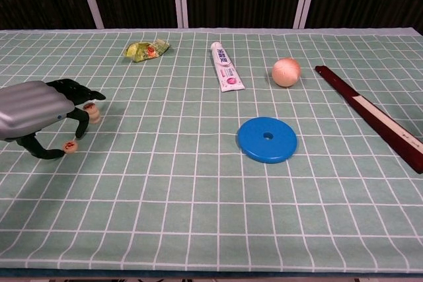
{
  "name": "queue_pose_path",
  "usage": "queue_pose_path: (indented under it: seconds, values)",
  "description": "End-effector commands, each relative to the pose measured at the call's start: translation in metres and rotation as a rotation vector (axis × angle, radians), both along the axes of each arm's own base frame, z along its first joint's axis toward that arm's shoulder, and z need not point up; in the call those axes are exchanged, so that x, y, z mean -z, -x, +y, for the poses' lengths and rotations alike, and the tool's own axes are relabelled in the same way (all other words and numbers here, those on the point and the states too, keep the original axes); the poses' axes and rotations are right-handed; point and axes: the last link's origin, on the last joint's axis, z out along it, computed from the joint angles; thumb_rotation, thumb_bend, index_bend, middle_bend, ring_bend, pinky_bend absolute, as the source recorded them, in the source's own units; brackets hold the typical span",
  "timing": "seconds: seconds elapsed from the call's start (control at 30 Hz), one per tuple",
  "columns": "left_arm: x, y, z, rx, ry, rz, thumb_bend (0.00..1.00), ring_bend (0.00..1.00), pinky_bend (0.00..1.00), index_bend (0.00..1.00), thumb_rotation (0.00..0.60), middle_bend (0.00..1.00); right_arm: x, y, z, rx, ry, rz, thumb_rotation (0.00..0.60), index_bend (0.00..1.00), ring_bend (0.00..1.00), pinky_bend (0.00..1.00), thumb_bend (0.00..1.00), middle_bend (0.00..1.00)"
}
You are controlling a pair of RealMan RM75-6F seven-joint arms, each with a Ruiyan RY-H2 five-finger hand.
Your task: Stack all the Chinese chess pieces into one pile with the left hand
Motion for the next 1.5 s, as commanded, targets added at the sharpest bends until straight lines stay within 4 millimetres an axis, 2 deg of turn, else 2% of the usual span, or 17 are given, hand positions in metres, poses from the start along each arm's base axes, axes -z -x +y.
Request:
queue_pose_path:
  seconds: [0.03, 0.47, 1.1, 1.3, 1.5]
  values:
    - [0.0, 0.0, 0.0, 0.001, 0.001, 0.001, 0.25, 0.0, 0.0, 0.49, 0.6, 0.0, 0.0, 0.0, 0.0, -0.001, 0.001, -0.001, 0.6, 0.1, 0.0, 0.0, 0.23, 0.01]
    - [0.003, -0.002, 0.0, 0.008, 0.0, 0.018, 0.25, 0.0, 0.0, 0.48, 0.6, 0.0, 0.0, 0.0, 0.0, -0.001, 0.002, -0.001, 0.6, 0.12, 0.0, 0.0, 0.23, 0.01]
    - [0.004, -0.005, 0.001, 0.019, -0.005, 0.028, 0.28, 0.0, 0.0, 0.52, 0.6, 0.0, -0.001, 0.0, 0.0, -0.003, 0.003, -0.003, 0.6, 0.12, 0.0, 0.0, 0.23, 0.01]
    - [0.001, -0.008, 0.002, 0.024, -0.014, 0.017, 0.28, 0.0, 0.0, 0.52, 0.6, 0.0, -0.001, 0.0, 0.0, -0.004, 0.004, -0.002, 0.6, 0.12, 0.0, 0.0, 0.23, 0.01]
    - [-0.014, -0.023, 0.007, 0.047, -0.05, -0.023, 0.28, 0.0, 0.0, 0.52, 0.6, 0.0, -0.001, 0.0, 0.0, -0.004, 0.004, -0.001, 0.6, 0.12, 0.0, 0.0, 0.23, 0.01]
